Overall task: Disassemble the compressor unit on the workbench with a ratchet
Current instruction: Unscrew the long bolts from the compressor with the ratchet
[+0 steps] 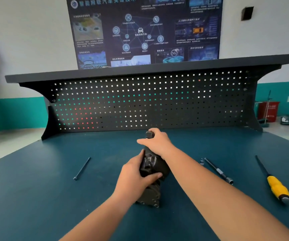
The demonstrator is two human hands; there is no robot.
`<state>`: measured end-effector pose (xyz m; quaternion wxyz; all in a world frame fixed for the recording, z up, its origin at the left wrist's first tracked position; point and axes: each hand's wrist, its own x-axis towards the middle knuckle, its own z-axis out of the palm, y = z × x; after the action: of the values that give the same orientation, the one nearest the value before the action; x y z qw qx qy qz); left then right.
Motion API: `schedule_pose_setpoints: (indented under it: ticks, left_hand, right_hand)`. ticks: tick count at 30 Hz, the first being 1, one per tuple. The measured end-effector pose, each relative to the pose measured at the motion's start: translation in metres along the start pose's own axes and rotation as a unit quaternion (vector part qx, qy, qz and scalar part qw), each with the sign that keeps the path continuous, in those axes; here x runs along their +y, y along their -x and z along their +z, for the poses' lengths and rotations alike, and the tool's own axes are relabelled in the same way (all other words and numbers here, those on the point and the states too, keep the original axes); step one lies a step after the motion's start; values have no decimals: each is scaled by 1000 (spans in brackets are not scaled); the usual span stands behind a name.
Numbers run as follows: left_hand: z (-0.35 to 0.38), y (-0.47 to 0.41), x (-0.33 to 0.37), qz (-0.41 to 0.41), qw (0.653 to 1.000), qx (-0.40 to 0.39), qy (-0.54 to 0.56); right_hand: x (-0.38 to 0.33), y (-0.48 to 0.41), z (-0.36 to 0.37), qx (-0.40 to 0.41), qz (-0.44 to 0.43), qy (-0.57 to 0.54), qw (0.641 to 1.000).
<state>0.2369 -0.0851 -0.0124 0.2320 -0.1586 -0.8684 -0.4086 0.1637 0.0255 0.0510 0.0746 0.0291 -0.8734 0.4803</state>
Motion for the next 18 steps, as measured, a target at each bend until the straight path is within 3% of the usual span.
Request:
schedule_pose_setpoints:
  ticks: [7, 12, 18]
  left_hand:
    - [22, -2, 27, 43, 996, -41, -71]
    - [50, -10, 55, 64, 969, -146, -190]
    - [62, -13, 61, 72, 947, -148, -276]
  right_hand:
    - [24, -3, -33, -43, 15, 7, 999]
    - [67, 5, -57, -24, 66, -206, 976]
    - [89, 0, -50, 10, 40, -238, 970]
